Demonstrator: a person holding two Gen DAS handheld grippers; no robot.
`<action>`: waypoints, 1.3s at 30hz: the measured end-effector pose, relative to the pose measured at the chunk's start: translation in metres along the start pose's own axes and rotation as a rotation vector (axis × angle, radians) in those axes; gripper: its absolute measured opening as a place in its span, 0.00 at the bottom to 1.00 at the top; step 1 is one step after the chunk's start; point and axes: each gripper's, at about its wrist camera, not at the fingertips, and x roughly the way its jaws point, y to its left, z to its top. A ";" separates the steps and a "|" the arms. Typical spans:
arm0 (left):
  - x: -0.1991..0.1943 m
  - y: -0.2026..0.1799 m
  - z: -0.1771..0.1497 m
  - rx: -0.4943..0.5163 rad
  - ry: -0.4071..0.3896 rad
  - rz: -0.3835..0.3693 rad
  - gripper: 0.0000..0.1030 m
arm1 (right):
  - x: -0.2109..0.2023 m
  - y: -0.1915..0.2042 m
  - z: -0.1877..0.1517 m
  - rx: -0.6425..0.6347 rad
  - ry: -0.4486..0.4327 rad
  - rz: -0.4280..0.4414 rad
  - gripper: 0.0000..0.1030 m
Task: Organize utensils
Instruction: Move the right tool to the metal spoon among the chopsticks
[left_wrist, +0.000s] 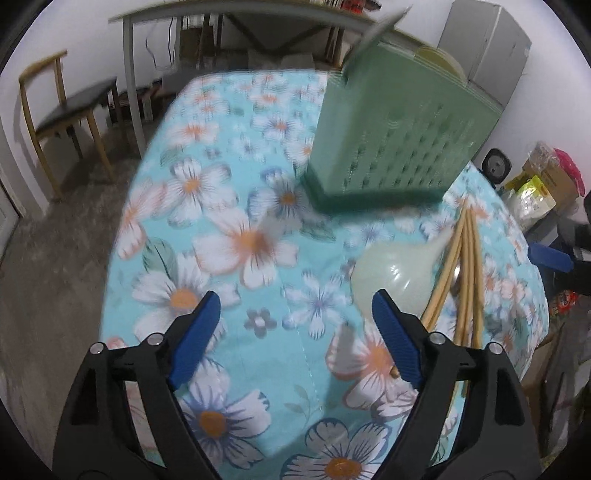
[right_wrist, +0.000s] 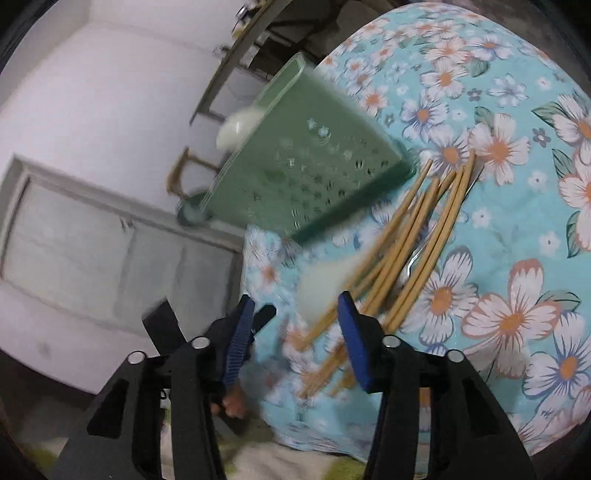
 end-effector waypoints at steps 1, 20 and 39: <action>0.004 0.002 -0.002 -0.016 0.012 -0.006 0.82 | 0.007 0.006 -0.001 -0.039 0.023 -0.003 0.41; 0.003 0.003 -0.012 0.032 -0.023 -0.072 0.92 | 0.104 0.032 -0.006 -0.398 0.342 -0.357 0.38; -0.015 -0.009 -0.009 0.069 -0.111 -0.108 0.89 | 0.040 -0.044 0.016 -0.024 0.085 -0.273 0.38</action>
